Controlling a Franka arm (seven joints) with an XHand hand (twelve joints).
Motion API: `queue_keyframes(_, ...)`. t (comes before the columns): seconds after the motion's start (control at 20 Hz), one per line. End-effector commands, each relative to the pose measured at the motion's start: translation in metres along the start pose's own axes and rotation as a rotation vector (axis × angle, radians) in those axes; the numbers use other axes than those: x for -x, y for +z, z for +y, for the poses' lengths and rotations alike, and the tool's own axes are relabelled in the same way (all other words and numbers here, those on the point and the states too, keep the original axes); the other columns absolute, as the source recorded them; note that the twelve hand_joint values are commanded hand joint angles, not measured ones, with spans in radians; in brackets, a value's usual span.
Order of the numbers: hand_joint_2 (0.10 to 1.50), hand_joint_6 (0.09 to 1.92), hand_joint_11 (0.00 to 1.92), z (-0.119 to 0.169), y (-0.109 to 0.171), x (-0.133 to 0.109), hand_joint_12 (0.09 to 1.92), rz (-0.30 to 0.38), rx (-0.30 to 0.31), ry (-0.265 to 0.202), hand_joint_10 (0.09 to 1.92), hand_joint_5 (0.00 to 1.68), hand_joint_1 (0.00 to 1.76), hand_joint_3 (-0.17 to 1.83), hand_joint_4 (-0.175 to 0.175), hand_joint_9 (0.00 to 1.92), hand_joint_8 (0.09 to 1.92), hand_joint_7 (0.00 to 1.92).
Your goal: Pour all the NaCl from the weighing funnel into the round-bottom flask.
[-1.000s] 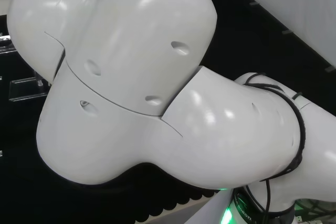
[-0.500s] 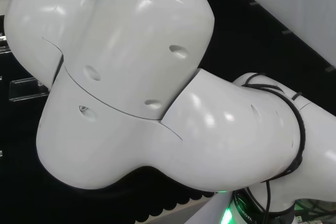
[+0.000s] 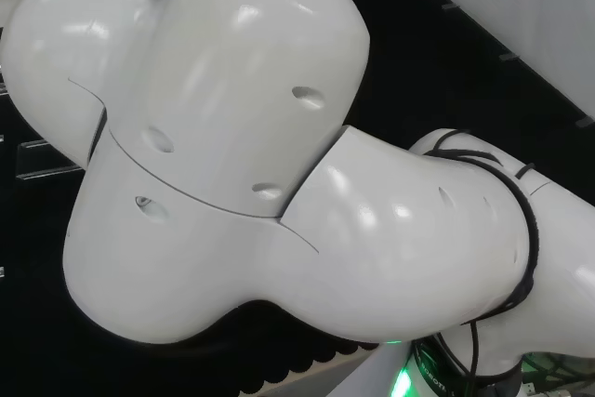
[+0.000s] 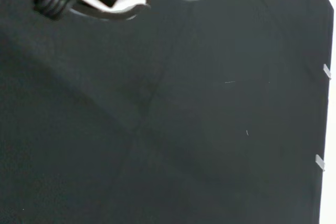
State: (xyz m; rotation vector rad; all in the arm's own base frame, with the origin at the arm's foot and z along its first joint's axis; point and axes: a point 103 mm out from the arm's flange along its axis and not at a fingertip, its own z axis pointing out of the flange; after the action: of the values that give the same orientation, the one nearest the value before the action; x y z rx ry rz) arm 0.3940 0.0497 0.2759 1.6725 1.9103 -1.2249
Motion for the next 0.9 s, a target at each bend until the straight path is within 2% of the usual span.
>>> queue_keyframes(0.05,0.65,1.08,0.76,-0.0016,-0.0039,-0.0008,1.14,-0.031,0.009,0.004,0.39,1.09,1.08,0.86,0.175,1.05,0.63,0.71)
queue_keyframes(0.9,0.65,1.08,0.76,-0.0033,-0.006,-0.003,1.14,-0.068,0.016,0.007,0.39,1.09,1.08,0.86,0.175,1.05,0.64,0.71)
